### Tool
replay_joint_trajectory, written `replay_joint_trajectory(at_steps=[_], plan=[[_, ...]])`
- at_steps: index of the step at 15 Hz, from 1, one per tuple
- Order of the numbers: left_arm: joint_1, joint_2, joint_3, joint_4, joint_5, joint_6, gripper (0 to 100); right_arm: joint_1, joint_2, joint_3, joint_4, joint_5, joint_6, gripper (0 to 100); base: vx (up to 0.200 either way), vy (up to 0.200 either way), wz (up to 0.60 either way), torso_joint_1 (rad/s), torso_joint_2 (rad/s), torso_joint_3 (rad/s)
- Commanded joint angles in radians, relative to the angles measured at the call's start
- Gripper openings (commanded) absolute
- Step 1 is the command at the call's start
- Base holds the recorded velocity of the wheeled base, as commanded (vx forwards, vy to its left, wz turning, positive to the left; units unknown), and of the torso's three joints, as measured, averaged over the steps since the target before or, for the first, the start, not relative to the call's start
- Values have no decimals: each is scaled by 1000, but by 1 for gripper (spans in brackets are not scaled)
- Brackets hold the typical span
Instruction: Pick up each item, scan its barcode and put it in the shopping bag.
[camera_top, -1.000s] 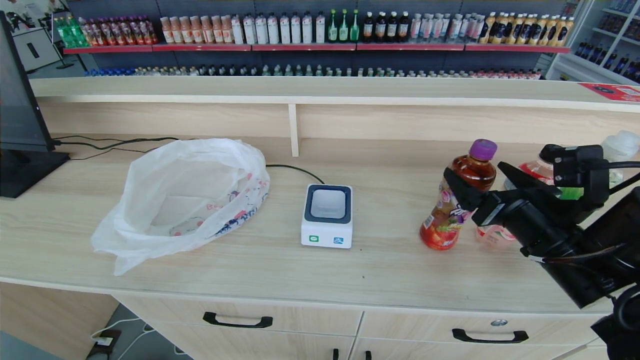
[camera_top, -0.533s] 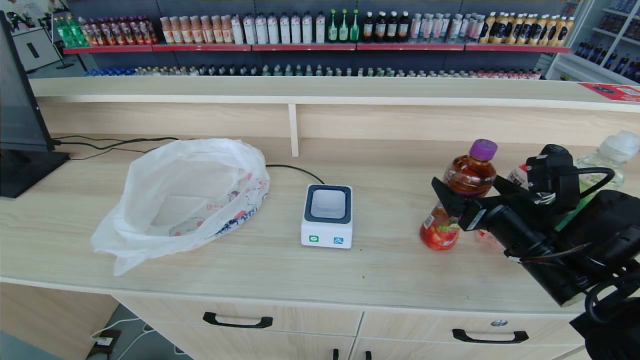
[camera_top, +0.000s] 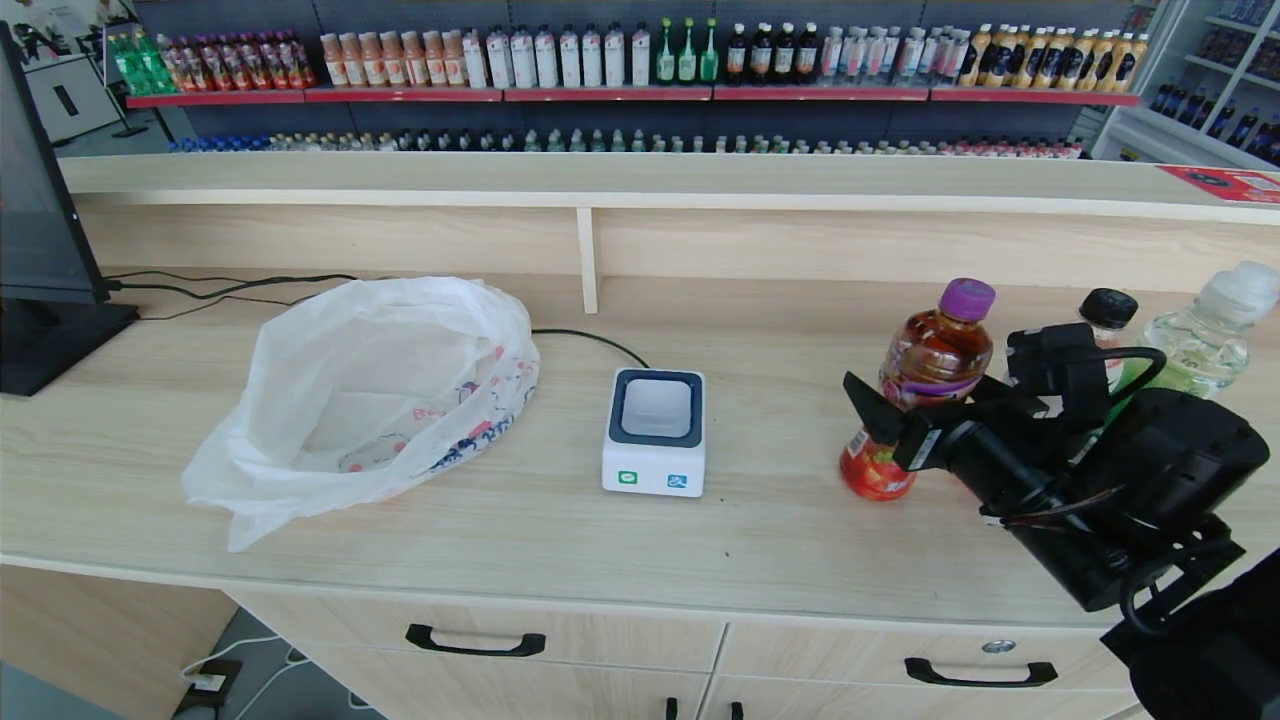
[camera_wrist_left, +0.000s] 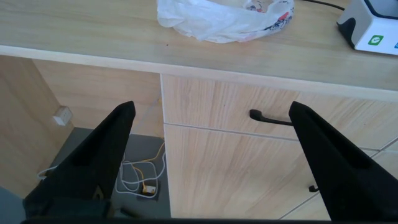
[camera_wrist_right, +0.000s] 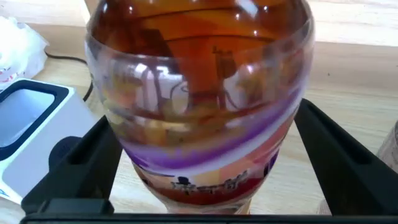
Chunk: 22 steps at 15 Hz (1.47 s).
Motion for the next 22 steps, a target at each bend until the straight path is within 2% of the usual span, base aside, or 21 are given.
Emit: replay_joint_trajectory(at_steps=[1, 9, 10, 22], plan=[[-1, 0, 0, 0, 0, 0, 100, 0, 10, 2, -1, 1, 0, 100, 0, 0, 0, 0, 0, 0], [-1, 0, 1, 0, 0, 0, 100, -1, 27, 22, -1, 1, -8, 100, 0, 0, 0, 0, 0, 0], [1, 0, 0, 0, 0, 0, 100, -1, 26, 22, -1, 1, -8, 0, 0, 0, 0, 0, 0, 0], [-1, 0, 0, 0, 0, 0, 100, 0, 12, -26, -1, 1, 1, 0, 0, 0, 0, 0, 0, 0]])
